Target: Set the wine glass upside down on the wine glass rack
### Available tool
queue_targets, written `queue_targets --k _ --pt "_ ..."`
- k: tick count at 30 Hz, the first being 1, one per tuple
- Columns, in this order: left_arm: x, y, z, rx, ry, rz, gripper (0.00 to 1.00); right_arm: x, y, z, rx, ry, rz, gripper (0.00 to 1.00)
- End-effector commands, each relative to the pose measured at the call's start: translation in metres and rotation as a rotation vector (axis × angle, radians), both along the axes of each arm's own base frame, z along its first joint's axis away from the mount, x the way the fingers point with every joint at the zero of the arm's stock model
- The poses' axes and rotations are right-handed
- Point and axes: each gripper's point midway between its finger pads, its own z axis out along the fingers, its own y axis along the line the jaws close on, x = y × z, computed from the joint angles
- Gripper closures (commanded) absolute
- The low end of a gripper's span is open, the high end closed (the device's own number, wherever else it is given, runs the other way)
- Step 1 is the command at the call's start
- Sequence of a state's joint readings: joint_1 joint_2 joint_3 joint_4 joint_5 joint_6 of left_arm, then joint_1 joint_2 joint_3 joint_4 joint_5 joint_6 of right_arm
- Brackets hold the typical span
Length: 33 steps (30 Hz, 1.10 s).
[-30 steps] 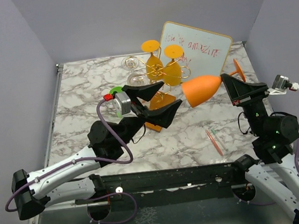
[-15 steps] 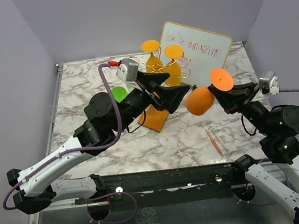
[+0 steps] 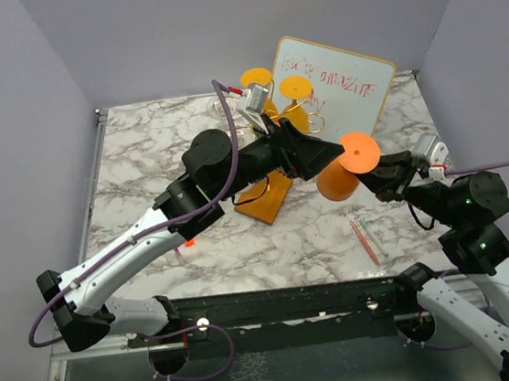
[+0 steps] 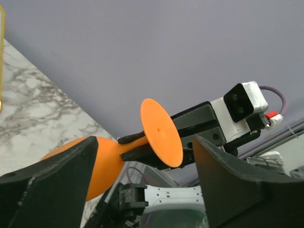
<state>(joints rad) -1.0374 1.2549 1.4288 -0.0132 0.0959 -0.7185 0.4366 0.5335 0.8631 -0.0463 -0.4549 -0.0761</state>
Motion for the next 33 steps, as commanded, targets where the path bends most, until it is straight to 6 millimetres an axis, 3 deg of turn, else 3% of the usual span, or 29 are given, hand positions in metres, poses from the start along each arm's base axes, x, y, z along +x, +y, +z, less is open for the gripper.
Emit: queue_targets --k 1,7,15,21,23,25,30,33 --pt "-0.012 -0.010 0.002 -0.122 0.129 -0.198 0.25 -0.004 0.008 -0.006 -0.043 -0.042 0.056 0.99" --pt "-0.010 -0.012 0.004 -0.168 0.168 -0.257 0.46 -0.001 0.011 -0.012 -0.049 -0.032 0.064 0.99" --pt "-0.016 -0.021 -0.003 -0.142 0.189 -0.351 0.62 0.006 0.015 -0.013 -0.052 -0.048 0.072 0.99" --pt "-0.014 -0.024 -0.006 -0.125 0.189 -0.363 0.85 0.007 0.019 -0.018 -0.056 -0.040 0.089 0.99" --pt "-0.013 -0.024 -0.006 -0.122 0.189 -0.365 0.99 0.008 0.019 -0.019 -0.050 -0.027 0.089 0.99" --pt "-0.012 -0.025 -0.006 -0.121 0.192 -0.364 1.00 0.011 0.017 -0.019 -0.031 0.001 0.070 0.98" --pt "0.012 -0.017 0.005 -0.163 0.229 -0.271 1.00 0.012 0.012 -0.019 -0.007 0.057 0.037 0.46" --pt "0.032 -0.008 0.011 -0.215 0.291 -0.188 1.00 0.007 0.010 -0.019 0.005 0.073 0.038 0.34"
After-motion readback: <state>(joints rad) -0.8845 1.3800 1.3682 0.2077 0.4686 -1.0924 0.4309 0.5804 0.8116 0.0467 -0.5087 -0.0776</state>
